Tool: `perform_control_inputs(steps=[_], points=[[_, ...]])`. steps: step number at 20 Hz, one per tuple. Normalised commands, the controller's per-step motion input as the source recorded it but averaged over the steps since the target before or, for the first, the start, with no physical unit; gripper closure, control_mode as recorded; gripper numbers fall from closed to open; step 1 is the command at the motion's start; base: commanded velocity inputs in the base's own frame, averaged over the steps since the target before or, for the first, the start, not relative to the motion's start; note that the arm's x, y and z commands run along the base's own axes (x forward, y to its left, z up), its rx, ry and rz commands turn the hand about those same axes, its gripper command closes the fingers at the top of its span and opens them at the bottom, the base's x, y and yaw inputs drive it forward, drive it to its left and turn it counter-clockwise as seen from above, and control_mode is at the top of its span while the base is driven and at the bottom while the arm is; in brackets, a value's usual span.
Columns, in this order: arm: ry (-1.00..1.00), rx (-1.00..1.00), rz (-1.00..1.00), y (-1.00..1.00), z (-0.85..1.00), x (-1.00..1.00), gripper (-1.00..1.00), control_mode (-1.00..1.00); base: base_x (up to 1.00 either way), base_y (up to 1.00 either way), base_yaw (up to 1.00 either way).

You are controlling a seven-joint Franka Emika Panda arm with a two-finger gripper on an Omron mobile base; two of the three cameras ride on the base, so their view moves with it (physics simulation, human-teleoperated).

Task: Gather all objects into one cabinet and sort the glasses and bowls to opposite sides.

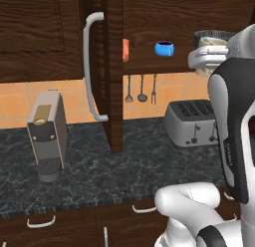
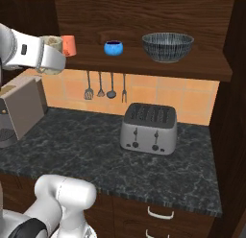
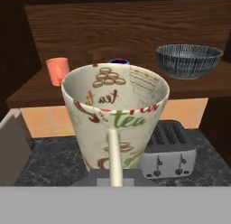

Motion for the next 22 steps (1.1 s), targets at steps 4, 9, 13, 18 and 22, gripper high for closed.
perform_control_inputs(steps=[4, 9, 13, 18, 22], points=[[0.03, 0.0, 0.0, 0.18, 0.0, 0.21, 1.0, -1.0, 0.0, 0.0, 0.0], [0.03, 0.0, 0.0, 0.18, 0.0, 0.17, 1.0, -1.0, 0.0, 0.0, 0.0], [0.03, 0.0, 0.01, 0.06, 0.0, 0.09, 1.0, -1.0, 0.0, 0.0, 0.0], [0.02, 0.0, 0.02, 0.01, 0.0, 0.26, 1.0, -1.0, 0.0, 0.0, 0.0], [0.0, 0.0, 0.02, 0.0, 0.0, 0.45, 1.0, -1.0, 0.0, 0.0, 0.0]])
